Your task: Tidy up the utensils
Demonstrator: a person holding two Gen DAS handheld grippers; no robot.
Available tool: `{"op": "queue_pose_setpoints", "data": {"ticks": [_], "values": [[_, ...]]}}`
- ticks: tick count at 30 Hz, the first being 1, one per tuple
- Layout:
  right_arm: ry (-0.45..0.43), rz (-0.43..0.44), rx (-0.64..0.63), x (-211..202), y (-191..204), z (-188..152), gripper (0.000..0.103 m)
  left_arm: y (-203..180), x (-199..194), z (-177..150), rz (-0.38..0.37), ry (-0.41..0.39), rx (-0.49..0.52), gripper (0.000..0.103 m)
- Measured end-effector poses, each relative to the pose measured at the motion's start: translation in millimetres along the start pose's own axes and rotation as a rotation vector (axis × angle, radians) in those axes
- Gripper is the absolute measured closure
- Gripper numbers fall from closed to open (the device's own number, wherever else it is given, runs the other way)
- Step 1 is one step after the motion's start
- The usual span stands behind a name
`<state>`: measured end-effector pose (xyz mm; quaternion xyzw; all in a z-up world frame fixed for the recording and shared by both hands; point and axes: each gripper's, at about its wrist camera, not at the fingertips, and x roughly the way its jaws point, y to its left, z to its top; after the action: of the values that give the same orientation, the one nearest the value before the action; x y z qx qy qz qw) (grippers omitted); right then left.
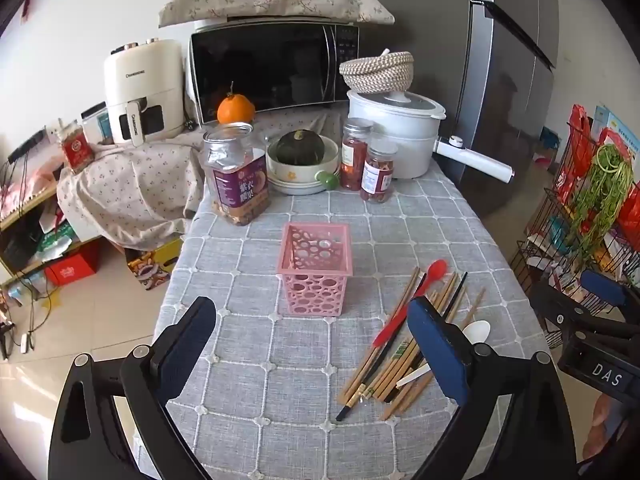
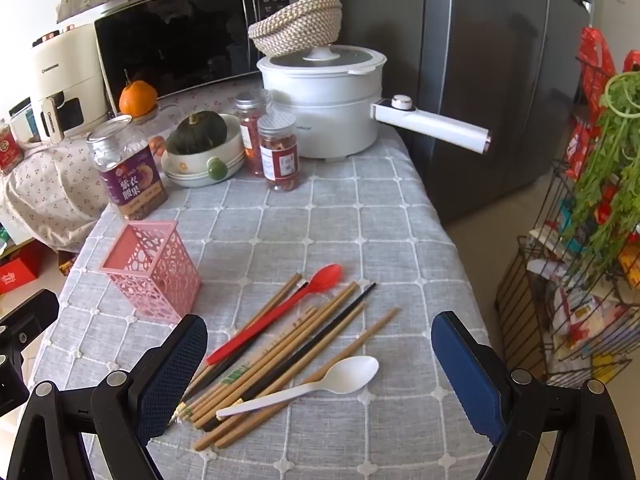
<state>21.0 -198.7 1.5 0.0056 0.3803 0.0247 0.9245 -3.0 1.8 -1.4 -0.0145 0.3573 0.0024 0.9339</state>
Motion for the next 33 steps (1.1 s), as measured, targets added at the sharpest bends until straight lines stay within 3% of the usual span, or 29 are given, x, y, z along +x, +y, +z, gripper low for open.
{"op": "queue_pose_setpoints", "data": {"ticks": [3, 33], "values": [[-0.004, 0.008, 0.01, 0.3, -0.8, -0.2, 0.009, -5.0, 11.2, 1.8, 0.016, 0.042, 0.014, 0.005], [-0.003, 0.027, 0.033, 3.7, 0.4, 0.8, 0.009, -9.5, 17.0, -3.7, 0.004, 0.057, 0.021, 0.005]]}}
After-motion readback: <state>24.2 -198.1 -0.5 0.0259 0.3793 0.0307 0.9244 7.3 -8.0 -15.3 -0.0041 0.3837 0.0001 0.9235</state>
